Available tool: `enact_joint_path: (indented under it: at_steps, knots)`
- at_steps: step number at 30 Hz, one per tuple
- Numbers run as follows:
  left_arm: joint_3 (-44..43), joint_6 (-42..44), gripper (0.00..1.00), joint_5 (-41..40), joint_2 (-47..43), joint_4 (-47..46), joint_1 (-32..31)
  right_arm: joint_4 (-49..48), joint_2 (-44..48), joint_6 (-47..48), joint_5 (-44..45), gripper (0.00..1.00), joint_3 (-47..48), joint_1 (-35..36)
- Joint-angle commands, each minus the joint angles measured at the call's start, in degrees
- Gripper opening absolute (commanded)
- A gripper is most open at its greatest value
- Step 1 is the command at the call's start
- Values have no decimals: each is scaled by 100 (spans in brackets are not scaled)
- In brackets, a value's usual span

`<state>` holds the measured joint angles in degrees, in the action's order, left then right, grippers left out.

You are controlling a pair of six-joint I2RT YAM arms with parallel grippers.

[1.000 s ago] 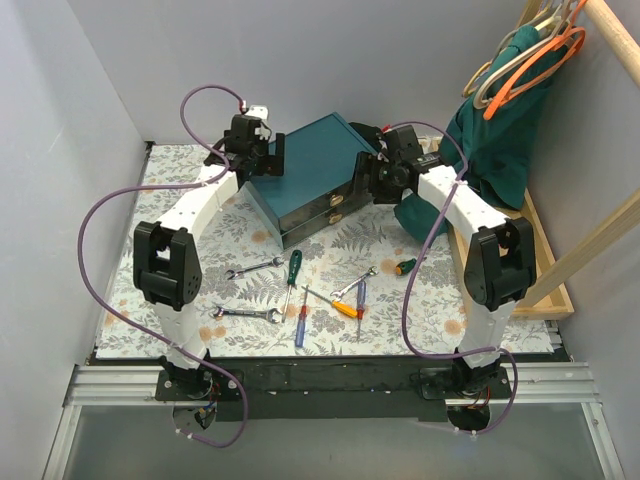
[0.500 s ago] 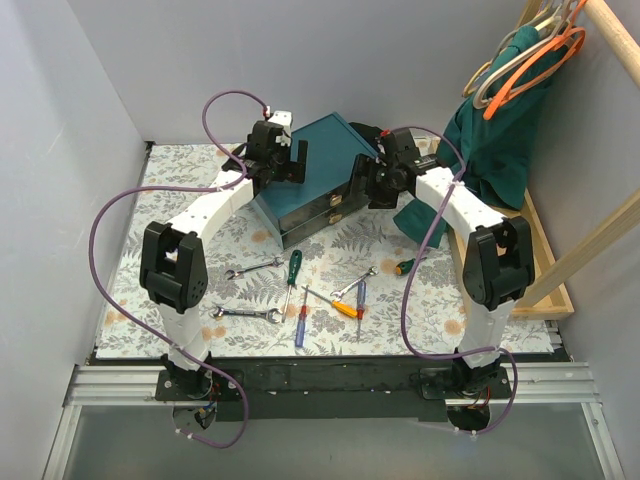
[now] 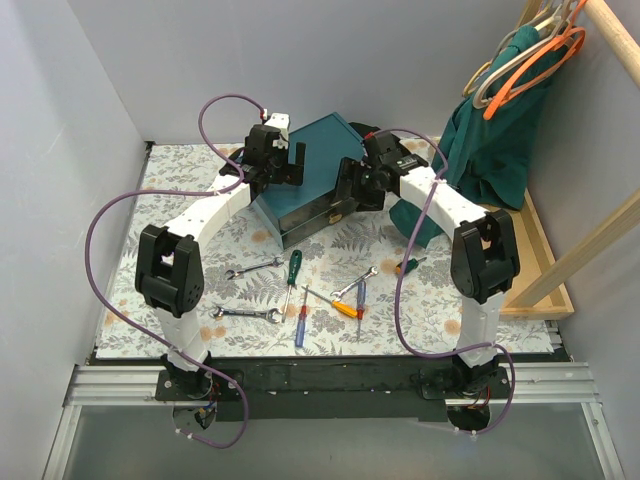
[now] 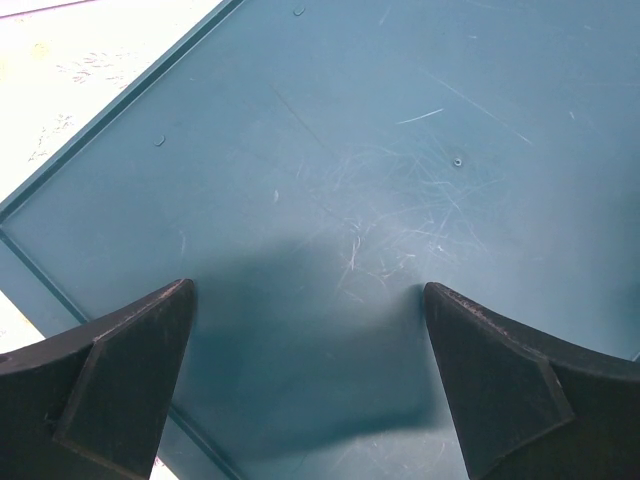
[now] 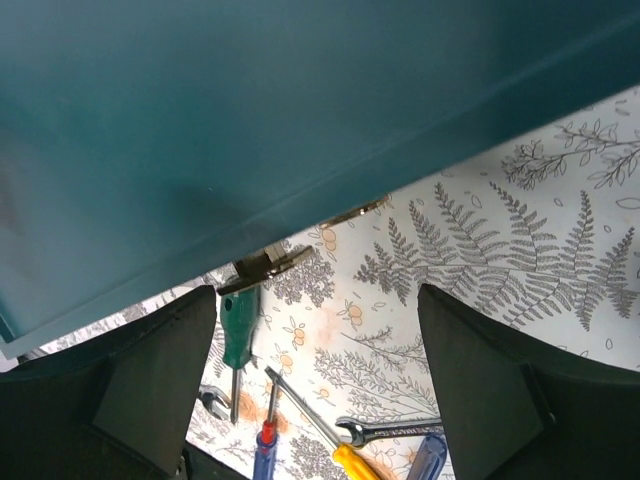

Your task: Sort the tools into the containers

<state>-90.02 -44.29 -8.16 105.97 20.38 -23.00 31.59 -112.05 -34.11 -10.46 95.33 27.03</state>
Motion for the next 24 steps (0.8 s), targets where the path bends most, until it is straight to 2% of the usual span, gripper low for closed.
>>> enact_joint_path:
  at_steps: [1,6,14,20,24]
  knots:
    - [230,-115,98,122,-86,713,33,-206,-45,-70,176,90,433,4]
    - [186,-115,98,148,-59,748,33,-145,104,-78,175,90,557,4]
    - [160,-141,98,166,-24,765,33,136,-36,53,931,87,487,4]
    - [134,-132,98,105,-15,748,33,355,-54,158,1388,84,171,4]
    - [46,-115,98,78,55,739,33,479,261,255,1521,83,-295,-39]
